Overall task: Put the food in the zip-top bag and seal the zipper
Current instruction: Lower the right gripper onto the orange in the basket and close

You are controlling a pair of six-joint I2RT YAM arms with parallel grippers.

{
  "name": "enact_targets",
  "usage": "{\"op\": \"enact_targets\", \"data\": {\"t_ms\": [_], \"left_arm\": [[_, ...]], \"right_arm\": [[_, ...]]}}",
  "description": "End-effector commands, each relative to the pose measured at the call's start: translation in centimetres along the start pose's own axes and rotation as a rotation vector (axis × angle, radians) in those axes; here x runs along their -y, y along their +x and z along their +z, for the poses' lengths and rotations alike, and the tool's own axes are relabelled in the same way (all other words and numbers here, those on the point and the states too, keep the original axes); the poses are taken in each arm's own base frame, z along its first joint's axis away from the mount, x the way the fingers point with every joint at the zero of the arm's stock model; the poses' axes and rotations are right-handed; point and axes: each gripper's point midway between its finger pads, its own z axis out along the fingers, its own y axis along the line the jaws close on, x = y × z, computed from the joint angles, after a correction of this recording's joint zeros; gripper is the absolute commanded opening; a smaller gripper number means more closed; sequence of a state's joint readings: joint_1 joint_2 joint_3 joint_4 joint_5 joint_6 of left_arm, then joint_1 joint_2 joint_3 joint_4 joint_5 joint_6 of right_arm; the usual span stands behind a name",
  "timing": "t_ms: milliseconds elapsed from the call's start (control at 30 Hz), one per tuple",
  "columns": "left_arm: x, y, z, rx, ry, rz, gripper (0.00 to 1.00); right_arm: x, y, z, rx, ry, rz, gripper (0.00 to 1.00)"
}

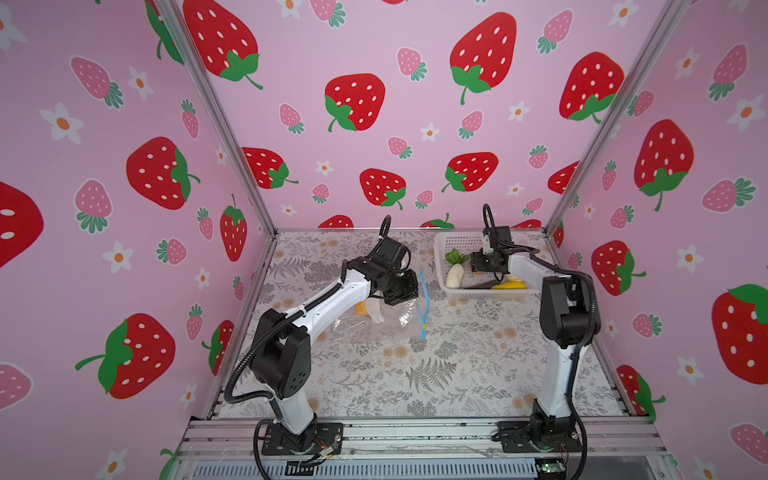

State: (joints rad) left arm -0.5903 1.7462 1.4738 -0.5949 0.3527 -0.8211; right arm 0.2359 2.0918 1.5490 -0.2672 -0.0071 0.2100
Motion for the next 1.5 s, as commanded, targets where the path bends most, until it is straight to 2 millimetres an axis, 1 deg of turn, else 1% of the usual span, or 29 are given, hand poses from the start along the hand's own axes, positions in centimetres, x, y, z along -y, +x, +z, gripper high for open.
{"op": "enact_targets", "data": {"t_ms": [0,333,433,533,700,867,1000,1267,1467], "left_arm": [[1.5,-0.4,-0.5,0.003,0.033,0.025,0.0],[1.6,-0.3,-0.7,0.002,0.037,0.027,0.0],[1.6,-0.3,-0.8,0.002,0.038,0.027,0.0],[1.6,-0.3,-0.9,0.002,0.037,0.027,0.0],[1.5,-0.2,-0.8,0.0,0.035,0.025,0.0],[1.5,-0.2,-0.8,0.002,0.036,0.024,0.0],[1.6,-0.1,-0.9,0.003,0.037,0.026,0.0],[1.5,0.0,-0.9,0.001,0.038,0.026,0.0],[1.3,0.1,-0.9,0.001,0.037,0.024,0.0]], "right_arm": [[0.4,-0.6,0.1,-0.006,0.013,-0.003,0.73],[1.1,-1.0,2.2,-0.015,0.029,0.011,0.75],[1.3,-0.8,2.9,-0.029,0.032,0.015,0.75],[1.3,-0.5,3.3,-0.035,0.033,0.019,0.73],[1.4,-0.7,3.3,-0.026,0.034,0.028,0.67],[1.3,-1.3,2.6,-0.01,0.029,0.035,0.63],[1.2,-2.0,1.7,0.007,0.024,0.035,0.61],[1.3,-3.7,-1.3,0.062,0.033,0.032,0.59],[0.9,-4.5,-3.1,0.092,0.015,0.033,0.59]]}}
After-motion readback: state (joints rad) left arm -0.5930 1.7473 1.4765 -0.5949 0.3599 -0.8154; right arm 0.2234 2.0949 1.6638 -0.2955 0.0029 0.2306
